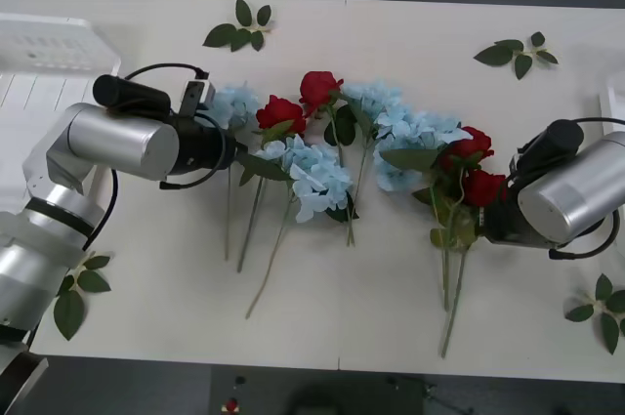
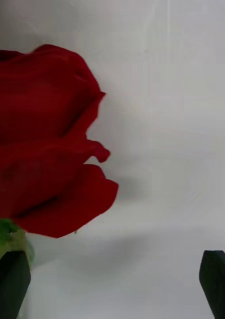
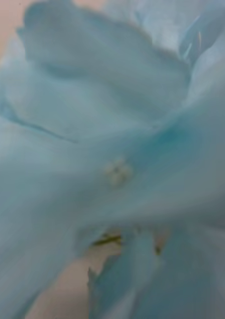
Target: Put the red flowers into the right box and the blue flowers into the left box
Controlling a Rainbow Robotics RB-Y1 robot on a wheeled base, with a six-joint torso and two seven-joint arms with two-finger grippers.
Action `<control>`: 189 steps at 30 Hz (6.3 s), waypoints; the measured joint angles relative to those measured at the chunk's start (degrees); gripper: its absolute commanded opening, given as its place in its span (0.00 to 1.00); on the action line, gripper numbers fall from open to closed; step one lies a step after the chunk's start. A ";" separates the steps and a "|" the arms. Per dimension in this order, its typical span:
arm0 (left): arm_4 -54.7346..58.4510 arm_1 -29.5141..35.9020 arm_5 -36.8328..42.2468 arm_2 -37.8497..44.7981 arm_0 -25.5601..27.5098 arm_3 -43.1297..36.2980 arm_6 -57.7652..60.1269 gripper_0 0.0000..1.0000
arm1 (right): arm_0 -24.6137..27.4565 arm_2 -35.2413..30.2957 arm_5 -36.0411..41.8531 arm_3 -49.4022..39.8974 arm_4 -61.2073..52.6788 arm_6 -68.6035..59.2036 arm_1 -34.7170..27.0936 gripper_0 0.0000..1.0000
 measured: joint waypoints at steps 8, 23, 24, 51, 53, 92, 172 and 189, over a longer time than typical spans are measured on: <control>-1.82 0.00 -2.38 -7.75 -5.69 5.64 0.00 0.93 | 0.34 0.00 -3.34 4.95 3.46 2.45 3.04 1.00; -9.33 0.01 -3.51 -12.66 -5.72 6.75 0.01 0.00 | 4.20 -14.00 0.99 -6.00 -3.50 9.28 4.65 1.00; -9.33 0.01 -3.51 -12.66 -5.72 6.80 0.01 0.00 | 5.12 -16.29 1.00 -6.67 -3.85 12.49 4.90 1.00; 15.59 33.77 30.17 -6.42 -3.11 -35.60 -0.01 0.00 | 6.43 -12.38 0.61 -3.59 1.36 17.58 8.86 1.00; 17.98 39.41 30.55 -1.49 0.84 -38.70 -0.68 0.00 | 6.12 -10.63 -1.15 -2.62 3.18 17.58 9.25 1.00; 31.15 52.63 -0.88 18.55 34.93 -20.41 -25.59 0.83 | 0.74 -5.90 -6.15 6.87 10.44 16.86 16.64 0.00; 1.17 2.77 -3.02 -27.51 -12.09 5.89 0.25 0.00 | -17.46 0.21 -9.75 20.65 -26.27 15.79 -14.85 1.00; 10.37 18.39 -1.98 -18.61 -7.66 -14.22 0.26 0.00 | -11.60 0.19 -7.06 9.89 -20.31 7.79 -6.79 1.00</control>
